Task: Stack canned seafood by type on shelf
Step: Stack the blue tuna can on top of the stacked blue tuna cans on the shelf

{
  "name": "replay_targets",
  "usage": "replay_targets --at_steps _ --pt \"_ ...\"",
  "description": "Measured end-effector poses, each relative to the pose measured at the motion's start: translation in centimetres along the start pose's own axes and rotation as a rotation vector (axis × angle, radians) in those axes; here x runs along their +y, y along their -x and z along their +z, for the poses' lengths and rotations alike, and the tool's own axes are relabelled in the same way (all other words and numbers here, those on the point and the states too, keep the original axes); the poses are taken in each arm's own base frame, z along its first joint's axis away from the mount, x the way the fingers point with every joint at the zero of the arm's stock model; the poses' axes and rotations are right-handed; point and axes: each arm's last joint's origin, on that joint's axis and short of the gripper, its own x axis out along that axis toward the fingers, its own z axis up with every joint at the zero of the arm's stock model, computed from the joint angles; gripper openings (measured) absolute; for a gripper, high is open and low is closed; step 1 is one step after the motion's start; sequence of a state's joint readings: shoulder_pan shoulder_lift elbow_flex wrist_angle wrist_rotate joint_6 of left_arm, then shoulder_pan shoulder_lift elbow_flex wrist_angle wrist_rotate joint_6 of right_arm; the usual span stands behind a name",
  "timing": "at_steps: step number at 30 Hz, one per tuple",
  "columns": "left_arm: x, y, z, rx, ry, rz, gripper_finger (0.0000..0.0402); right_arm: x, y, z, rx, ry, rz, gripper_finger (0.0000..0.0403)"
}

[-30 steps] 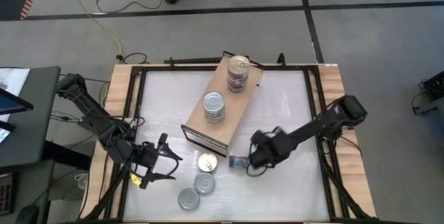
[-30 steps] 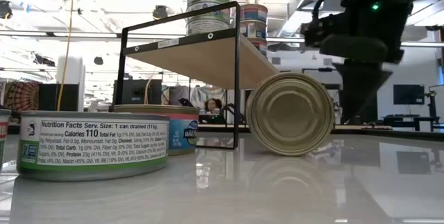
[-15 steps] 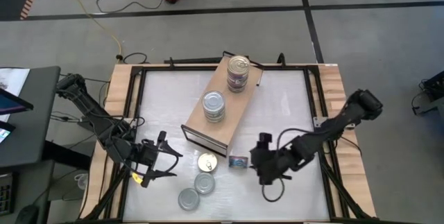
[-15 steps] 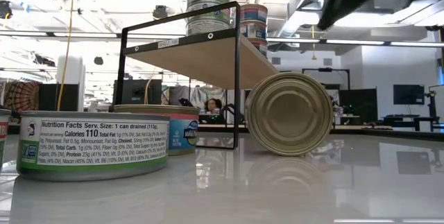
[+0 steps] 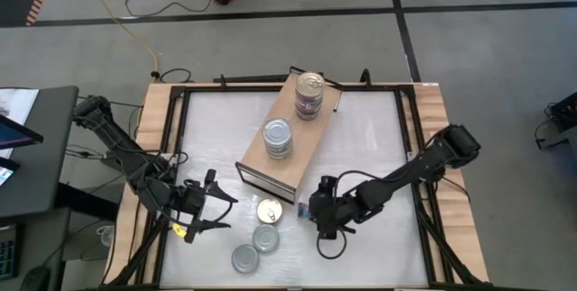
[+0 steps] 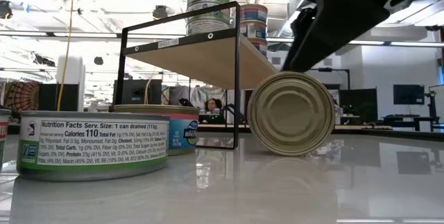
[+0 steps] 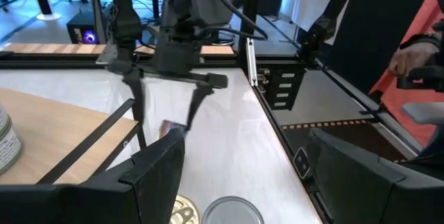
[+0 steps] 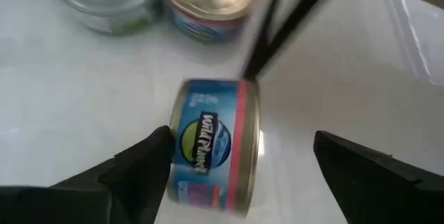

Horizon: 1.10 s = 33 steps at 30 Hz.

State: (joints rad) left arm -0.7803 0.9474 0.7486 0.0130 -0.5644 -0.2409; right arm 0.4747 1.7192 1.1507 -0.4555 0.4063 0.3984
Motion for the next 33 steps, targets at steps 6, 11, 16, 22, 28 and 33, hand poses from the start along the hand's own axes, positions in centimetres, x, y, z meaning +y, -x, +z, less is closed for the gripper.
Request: replay_targets --at_steps 6,11,16,22,28,33 --pt "0.0 0.0 0.0 0.001 -0.005 0.001 0.0287 0.8 -2.1 -0.9 0.048 0.028 0.001 0.0356" --pt "0.0 0.0 0.0 0.002 -0.008 0.001 0.0287 1.2 -2.4 -1.4 0.073 0.019 -0.014 0.0313" --pt "0.0 0.0 0.0 0.004 -0.009 -0.006 0.0287 0.7 -1.5 -1.4 0.088 0.006 -0.02 0.0281" --pt "0.0 0.0 0.0 0.004 -0.009 -0.01 0.0287 -0.8 1.9 -1.0 0.081 -0.04 -0.076 0.028" --pt "0.0 0.0 0.0 0.005 -0.01 -0.01 0.0287 -2.1 1.3 -2.3 0.144 -0.13 -0.134 0.028" --pt "0.0 0.0 -0.1 0.007 -0.014 -0.01 0.0287 -3.2 -0.3 -3.8 0.178 -0.24 -0.069 0.0271"
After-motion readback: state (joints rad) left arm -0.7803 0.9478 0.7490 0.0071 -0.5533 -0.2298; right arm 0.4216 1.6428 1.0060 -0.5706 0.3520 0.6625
